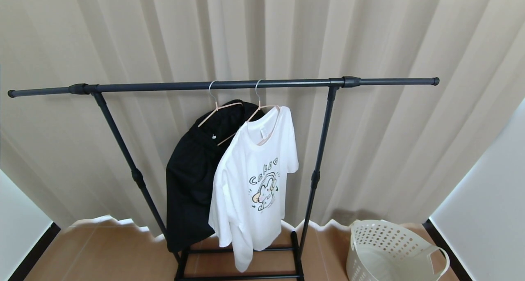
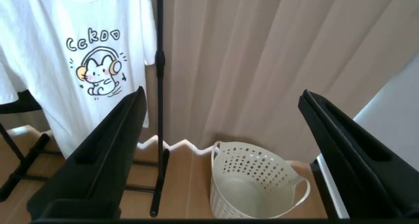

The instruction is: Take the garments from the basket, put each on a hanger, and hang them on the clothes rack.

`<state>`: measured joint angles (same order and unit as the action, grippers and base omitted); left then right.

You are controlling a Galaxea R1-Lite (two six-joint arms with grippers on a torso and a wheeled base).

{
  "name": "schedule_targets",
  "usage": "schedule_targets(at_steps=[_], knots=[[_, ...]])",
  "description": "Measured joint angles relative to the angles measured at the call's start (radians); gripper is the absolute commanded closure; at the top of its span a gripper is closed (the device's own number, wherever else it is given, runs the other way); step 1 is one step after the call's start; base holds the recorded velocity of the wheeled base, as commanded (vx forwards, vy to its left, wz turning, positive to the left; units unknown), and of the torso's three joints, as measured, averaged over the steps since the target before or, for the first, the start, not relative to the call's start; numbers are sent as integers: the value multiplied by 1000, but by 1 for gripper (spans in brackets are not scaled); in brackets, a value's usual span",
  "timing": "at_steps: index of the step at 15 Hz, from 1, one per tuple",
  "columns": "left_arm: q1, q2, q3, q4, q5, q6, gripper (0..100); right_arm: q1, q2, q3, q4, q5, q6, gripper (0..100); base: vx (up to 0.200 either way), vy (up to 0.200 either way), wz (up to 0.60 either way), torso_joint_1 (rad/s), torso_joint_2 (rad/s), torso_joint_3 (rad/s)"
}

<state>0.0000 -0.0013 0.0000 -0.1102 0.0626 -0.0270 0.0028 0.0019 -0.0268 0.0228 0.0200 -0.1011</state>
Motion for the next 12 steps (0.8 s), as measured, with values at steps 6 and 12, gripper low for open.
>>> schedule_targets(at_steps=[6, 12], knots=[[0, 0, 0, 0, 0, 0, 0, 0, 0, 23, -25, -80, 34, 0, 0, 0, 0, 0, 0, 0], [0, 0, 0, 0, 0, 0, 0, 0, 0, 24, -23, 2, 79, 0, 0, 0, 0, 0, 0, 0]])
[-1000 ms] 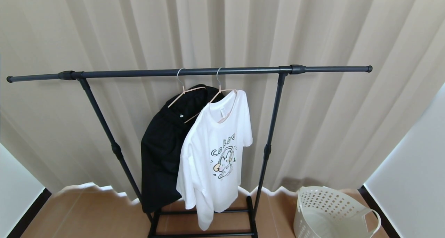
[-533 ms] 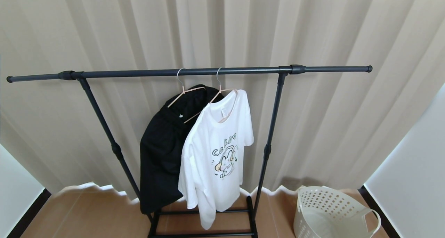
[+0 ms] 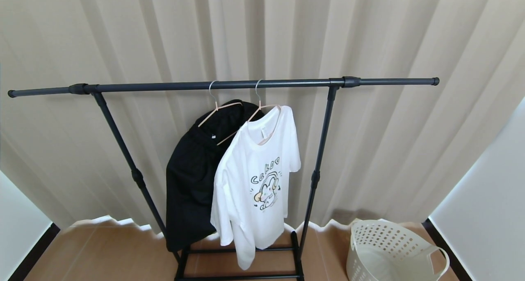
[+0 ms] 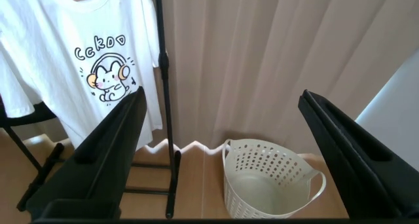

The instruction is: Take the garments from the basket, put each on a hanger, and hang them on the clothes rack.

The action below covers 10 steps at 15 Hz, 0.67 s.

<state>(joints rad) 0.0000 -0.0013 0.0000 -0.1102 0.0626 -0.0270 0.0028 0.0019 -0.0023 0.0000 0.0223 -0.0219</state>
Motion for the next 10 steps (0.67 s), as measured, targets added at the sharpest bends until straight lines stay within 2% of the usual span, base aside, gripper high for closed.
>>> schedule_targets(at_steps=[10], knots=[[0, 0, 0, 0, 0, 0, 0, 0, 0, 1, 0, 2, -4, 0, 0, 0, 0, 0, 0, 0]])
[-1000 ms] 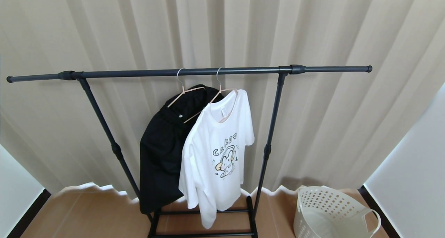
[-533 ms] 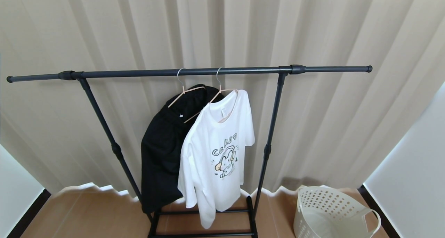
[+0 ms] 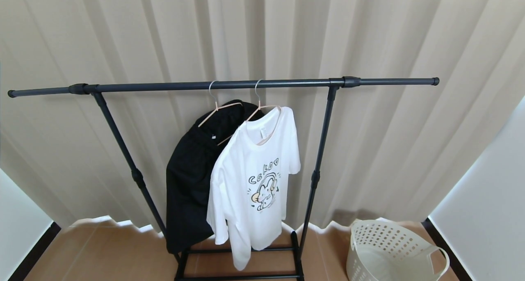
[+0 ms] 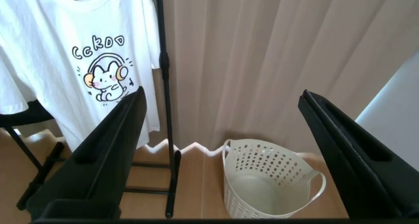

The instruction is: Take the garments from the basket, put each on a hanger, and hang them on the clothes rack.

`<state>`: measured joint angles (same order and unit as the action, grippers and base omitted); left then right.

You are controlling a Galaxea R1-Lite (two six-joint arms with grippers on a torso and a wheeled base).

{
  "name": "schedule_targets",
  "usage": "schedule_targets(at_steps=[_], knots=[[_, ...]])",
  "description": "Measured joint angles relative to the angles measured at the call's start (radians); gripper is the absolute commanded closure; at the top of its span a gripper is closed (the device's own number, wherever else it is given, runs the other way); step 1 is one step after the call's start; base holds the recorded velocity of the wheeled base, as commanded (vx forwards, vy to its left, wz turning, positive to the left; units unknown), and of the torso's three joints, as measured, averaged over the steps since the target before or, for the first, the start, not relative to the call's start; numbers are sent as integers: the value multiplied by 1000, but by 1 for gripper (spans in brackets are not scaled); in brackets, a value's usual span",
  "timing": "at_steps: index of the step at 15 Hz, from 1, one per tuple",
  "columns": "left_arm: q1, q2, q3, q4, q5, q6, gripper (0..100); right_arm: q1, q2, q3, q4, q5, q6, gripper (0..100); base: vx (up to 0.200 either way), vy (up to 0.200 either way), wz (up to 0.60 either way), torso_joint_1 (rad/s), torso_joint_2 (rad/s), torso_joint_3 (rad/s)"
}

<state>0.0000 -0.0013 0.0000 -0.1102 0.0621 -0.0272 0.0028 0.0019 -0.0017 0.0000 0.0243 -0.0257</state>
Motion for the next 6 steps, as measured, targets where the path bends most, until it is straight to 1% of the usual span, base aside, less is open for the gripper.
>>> schedule_targets(at_steps=[6], knots=[[0, 0, 0, 0, 0, 0, 0, 0, 0, 1, 0, 0, -2, 0, 0, 0, 0, 0, 0, 0]])
